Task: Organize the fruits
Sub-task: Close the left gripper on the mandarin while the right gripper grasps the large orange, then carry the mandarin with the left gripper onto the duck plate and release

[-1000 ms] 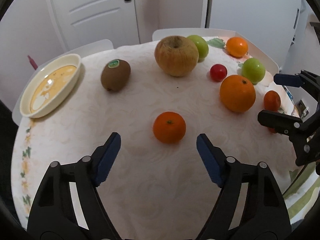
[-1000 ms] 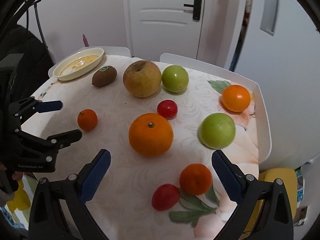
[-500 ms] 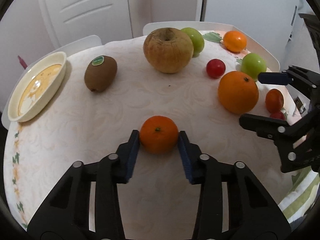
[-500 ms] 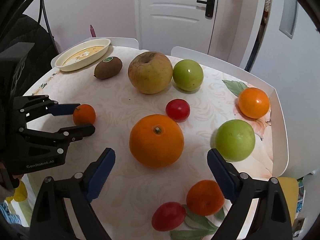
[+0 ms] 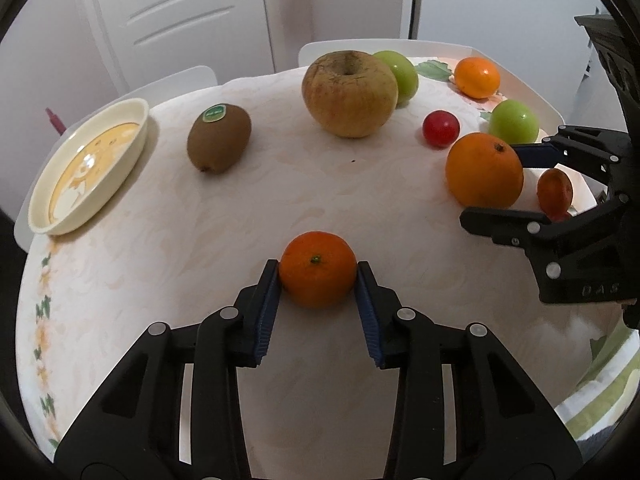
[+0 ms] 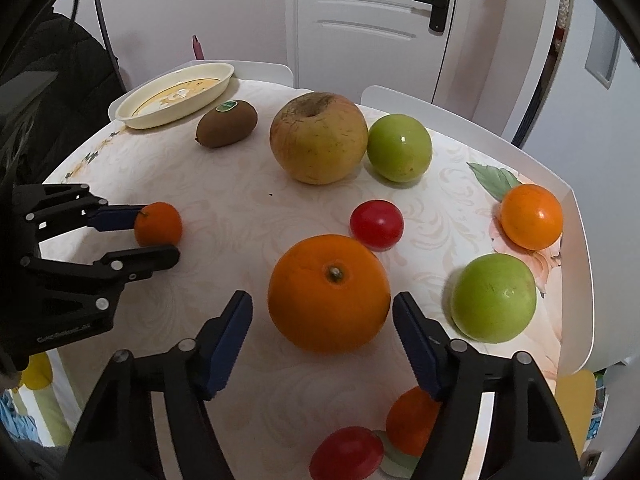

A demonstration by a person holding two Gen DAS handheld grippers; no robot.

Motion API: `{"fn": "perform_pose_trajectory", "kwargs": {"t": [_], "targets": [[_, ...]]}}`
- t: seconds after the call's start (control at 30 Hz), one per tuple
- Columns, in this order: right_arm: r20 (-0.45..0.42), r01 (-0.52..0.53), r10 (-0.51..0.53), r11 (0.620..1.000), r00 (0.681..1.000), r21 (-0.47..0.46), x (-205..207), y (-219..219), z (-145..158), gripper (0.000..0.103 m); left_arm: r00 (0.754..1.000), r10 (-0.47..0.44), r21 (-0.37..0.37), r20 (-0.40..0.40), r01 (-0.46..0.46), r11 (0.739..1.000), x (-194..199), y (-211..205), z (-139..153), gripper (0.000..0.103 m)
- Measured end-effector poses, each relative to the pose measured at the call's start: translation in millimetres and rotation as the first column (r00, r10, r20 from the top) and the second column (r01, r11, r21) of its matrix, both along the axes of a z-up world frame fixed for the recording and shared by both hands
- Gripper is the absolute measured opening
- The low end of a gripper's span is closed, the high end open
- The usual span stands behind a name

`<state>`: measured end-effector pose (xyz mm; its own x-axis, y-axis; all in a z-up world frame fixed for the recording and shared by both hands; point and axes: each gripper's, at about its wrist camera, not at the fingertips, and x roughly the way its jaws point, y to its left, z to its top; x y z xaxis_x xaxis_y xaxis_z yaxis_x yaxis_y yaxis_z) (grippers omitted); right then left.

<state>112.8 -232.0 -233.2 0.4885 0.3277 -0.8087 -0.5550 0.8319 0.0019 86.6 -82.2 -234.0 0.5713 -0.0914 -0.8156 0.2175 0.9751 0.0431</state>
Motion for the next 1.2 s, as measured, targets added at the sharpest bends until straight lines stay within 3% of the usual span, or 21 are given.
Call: {"fn": "perform_pose_trajectory", "kwargs": {"t": [0.13,0.2,0.53,0.93,1.2], "targets": [[-0.007,0.008,-0.008,1.000,1.000,0.004,3.1,0.9,-1.0,0.062,1.000,0.016,-0.001,0.000,-0.016,1.000,-3.5,4.8,0.0,0.041],[-0.003,0.016,-0.016,1.000,1.000,-0.002,3.8,0.9,-1.1,0.055,1.000,0.024,-0.001,0.001,-0.024,1.000,-5.1,6.5,0.2,0.041],[-0.003,0.024,-0.024,0.999,1.000,0.024,2.9,2.7,13.4,0.054,0.995,0.099,-0.007,0.027,-0.098,0.995,-15.6,24.0,20.0,0.041],[0.034,-0.037,0.035,0.997,0.999,0.070,-6.1,22.3,73.1,0.054,0.957,0.261,-0.017,0.126,-0.261,0.965,-26.2,69.3,96.6,0.041],[0.051,-0.071,0.066,0.994,0.997,0.085,0.3,59.7,106.3,0.054,0.941,0.289,-0.013,0.175,-0.292,0.956,-7.9,120.6,130.3,0.041]]}}
